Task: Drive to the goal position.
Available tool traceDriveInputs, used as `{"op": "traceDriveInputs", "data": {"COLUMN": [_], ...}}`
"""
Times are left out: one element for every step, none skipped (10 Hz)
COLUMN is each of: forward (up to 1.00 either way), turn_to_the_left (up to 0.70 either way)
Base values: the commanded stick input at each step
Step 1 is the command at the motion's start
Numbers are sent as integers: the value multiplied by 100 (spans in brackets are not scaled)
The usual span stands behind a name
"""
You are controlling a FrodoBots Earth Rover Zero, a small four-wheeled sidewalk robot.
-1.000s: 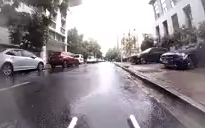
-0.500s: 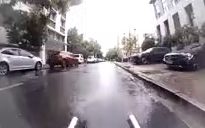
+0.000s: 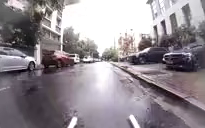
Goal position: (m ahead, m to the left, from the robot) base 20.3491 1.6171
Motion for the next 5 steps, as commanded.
{"op": "traceDriveInputs", "data": {"forward": [70,70,70,70,70], "turn_to_the_left": [0,0,0,0,0]}}
